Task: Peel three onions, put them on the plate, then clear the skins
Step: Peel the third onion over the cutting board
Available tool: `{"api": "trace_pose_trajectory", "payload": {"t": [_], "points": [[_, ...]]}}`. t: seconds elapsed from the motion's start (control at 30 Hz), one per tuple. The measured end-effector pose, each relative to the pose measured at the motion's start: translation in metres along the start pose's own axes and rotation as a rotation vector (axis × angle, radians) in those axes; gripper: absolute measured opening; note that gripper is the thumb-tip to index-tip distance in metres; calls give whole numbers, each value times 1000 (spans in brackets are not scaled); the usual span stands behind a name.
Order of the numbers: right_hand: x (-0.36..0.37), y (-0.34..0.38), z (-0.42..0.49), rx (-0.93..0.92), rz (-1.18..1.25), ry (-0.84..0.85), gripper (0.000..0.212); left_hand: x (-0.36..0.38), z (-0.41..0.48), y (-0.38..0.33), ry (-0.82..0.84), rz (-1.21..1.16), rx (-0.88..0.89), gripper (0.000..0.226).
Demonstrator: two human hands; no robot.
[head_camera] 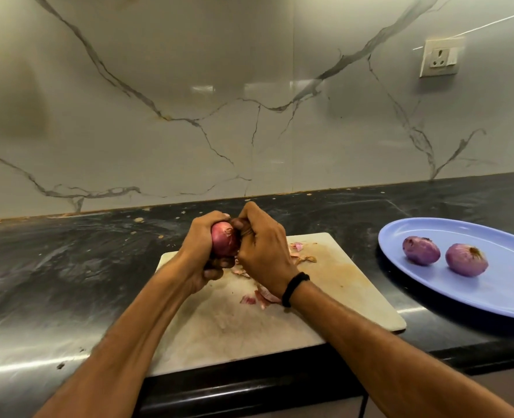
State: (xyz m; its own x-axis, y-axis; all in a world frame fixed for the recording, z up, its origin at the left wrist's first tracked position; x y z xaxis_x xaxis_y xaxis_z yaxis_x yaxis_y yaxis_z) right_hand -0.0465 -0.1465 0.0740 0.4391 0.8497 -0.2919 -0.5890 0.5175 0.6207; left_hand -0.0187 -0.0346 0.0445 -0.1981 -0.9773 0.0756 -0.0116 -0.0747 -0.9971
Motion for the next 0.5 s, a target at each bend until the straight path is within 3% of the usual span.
{"api": "trace_pose_trajectory", "payload": {"t": [0.1, 0.13, 0.3, 0.5], "points": [[-19, -36, 13, 326, 107, -56, 24, -5, -1, -5, -28, 12, 78, 47], [-27, -43, 16, 357, 87, -78, 22, -8, -1, -7, -58, 9, 101, 46], [-24, -32, 11, 170, -23, -56, 12, -22, 3, -14, -194, 13, 196, 40], [-12, -5, 10, -56, -102, -68, 26, -33, 3, -17, -310, 66, 239, 36]]}}
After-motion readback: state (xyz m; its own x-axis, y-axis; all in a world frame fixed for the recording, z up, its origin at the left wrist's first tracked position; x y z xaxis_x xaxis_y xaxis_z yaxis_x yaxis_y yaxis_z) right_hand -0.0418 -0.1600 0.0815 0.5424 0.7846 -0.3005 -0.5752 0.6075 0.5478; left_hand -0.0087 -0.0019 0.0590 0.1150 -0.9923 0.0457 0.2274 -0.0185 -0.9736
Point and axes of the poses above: each hand's wrist, its own z-axis towards the middle knuckle, its own x-axis out of the palm, y = z × x, the point moved 7 cm from there along z, towards the middle knuckle, and after that the axes turned 7 degrees about x, right-handed, at the moved point
